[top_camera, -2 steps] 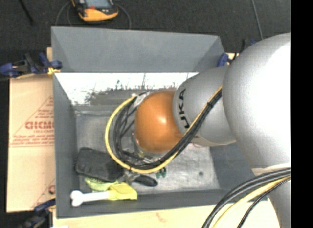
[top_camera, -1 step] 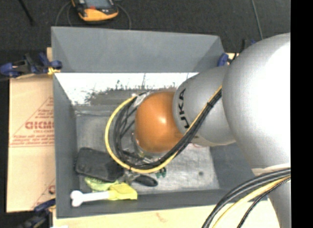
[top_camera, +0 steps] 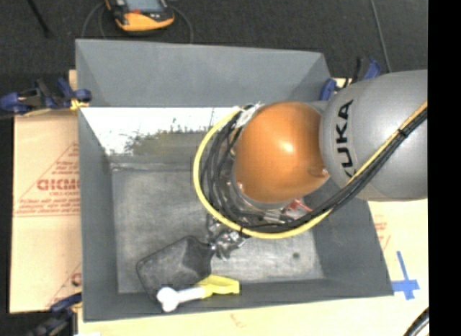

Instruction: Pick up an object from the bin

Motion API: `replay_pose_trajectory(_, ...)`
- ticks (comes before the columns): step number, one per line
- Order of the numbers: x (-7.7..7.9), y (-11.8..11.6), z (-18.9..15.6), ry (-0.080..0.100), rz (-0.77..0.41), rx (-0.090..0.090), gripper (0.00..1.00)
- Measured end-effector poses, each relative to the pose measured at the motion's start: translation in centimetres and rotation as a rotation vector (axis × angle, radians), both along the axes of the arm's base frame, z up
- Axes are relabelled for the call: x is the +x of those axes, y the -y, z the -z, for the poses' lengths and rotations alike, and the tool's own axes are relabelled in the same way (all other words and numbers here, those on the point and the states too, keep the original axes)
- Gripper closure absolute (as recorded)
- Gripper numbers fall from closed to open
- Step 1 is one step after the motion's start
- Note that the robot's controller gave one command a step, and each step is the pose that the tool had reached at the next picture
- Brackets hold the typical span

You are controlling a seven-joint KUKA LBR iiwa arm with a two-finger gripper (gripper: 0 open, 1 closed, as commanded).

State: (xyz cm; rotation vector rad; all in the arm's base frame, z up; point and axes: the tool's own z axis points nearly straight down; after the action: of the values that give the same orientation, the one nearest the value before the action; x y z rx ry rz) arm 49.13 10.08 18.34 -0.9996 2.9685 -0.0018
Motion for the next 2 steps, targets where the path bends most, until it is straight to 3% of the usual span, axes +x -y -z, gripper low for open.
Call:
replay_pose_trajectory(1, -0.1, 0.0, 0.1, -0.003, 0.002, 0.0, 1.0)
replay_pose_trajectory(2, 0.3, 0.8, 4.9, 0.004, -0.035, 0.001, 1.0)
